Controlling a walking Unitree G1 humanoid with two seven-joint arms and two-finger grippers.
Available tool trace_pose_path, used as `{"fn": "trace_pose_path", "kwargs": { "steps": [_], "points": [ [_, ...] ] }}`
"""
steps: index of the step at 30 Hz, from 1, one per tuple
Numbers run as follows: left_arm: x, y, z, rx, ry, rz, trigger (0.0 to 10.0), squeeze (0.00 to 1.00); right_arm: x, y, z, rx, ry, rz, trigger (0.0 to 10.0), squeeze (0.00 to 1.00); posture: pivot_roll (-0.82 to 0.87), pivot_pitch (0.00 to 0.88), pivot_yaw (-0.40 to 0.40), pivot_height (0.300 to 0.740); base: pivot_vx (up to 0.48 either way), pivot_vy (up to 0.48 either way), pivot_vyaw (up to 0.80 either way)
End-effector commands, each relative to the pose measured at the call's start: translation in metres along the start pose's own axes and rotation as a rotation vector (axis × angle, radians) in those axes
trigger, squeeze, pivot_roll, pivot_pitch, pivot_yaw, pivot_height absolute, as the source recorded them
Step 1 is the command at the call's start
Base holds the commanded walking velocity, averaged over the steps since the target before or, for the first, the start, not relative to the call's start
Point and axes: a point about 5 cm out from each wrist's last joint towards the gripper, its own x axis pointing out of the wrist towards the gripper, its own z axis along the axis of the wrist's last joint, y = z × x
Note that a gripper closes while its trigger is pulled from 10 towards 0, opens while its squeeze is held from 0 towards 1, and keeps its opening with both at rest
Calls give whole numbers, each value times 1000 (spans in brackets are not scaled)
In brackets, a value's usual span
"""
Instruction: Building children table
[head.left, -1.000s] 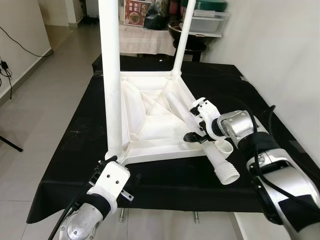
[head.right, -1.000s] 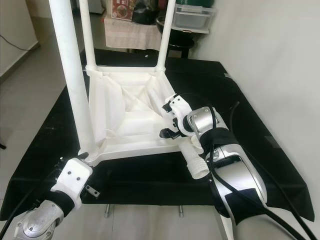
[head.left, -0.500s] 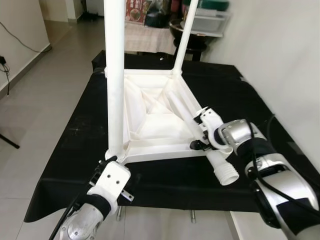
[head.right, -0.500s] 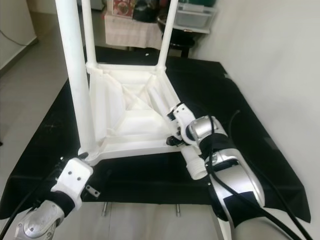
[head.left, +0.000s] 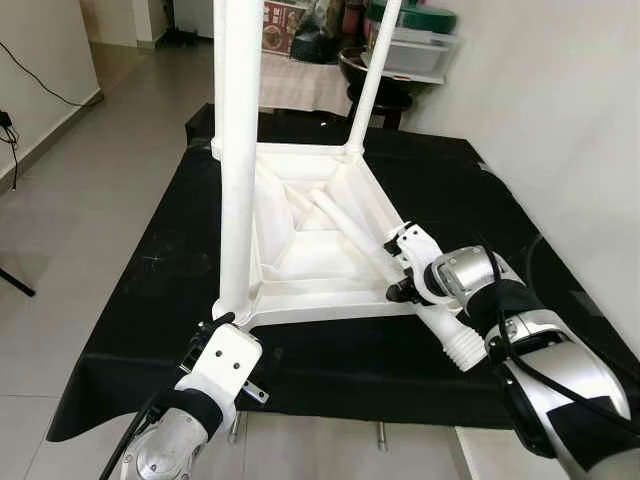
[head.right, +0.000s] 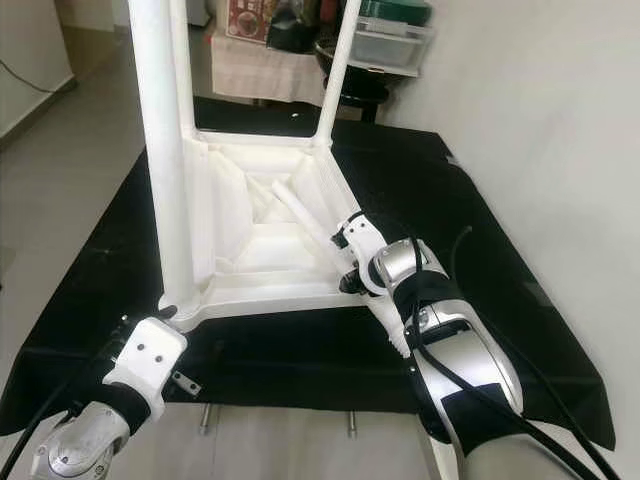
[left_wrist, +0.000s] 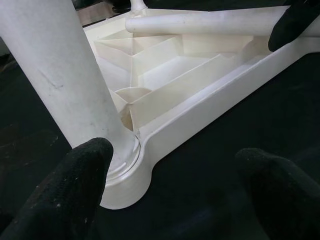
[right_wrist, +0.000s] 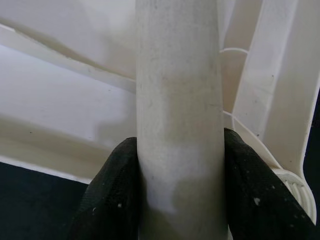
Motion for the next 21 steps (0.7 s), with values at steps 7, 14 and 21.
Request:
{"fn": "trace_pose_path", "kwargs": {
  "steps": [7,14,21],
  "points": [
    [6,3,14,-41,-58,8,10000,0,-7,-23,4,322,-252,-38,0,0,-83,23,-175,740,0,0,0],
    [14,6,24,-92,-112,-6,10000,0,-25,-40,18,493,-480,23,0,0,-96,18,-159,740,0,0,0],
    [25,9,33,-200,-157,10,10000,0,-49,-50,30,580,-812,166,10000,0,-106,9,-134,740,0,0,0]
  ]
}}
